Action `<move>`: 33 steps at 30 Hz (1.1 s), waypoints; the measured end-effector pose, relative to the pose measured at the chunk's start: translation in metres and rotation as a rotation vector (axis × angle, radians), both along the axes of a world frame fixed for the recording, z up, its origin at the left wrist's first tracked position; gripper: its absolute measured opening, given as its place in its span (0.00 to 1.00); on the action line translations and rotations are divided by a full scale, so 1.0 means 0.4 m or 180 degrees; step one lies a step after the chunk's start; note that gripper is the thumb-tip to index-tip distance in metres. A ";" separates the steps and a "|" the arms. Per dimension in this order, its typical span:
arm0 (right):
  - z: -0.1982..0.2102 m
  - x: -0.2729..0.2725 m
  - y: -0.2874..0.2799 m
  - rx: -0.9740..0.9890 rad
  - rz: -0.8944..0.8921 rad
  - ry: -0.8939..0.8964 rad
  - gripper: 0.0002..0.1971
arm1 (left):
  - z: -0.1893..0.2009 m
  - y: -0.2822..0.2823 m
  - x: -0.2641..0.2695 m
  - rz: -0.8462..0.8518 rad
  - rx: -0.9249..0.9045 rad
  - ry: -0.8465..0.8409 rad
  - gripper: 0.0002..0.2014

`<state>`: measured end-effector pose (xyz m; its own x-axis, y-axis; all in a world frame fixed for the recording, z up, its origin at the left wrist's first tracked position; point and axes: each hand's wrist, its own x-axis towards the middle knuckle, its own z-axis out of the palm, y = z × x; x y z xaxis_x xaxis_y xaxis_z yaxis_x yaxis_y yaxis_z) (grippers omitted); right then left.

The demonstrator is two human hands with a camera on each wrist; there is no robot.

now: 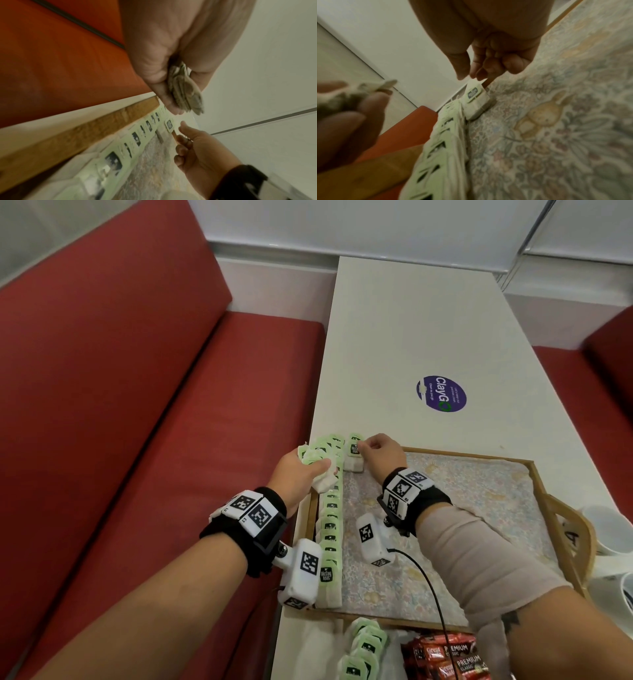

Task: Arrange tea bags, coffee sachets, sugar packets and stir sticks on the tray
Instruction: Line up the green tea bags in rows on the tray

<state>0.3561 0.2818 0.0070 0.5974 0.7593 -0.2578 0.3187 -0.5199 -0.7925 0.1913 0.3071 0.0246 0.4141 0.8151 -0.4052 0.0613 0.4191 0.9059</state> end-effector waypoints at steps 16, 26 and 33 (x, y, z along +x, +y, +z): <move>0.078 -0.042 -0.032 0.0743 0.0632 0.1103 0.10 | 0.002 0.000 -0.001 -0.0101 0.0178 0.0124 0.12; 0.039 0.004 -0.019 0.0539 0.0036 0.0608 0.11 | -0.004 0.002 0.001 0.0017 0.0168 0.0176 0.10; -0.012 0.009 -0.017 -0.0184 0.0128 0.0301 0.15 | 0.002 -0.002 0.004 0.0039 0.0137 0.0100 0.09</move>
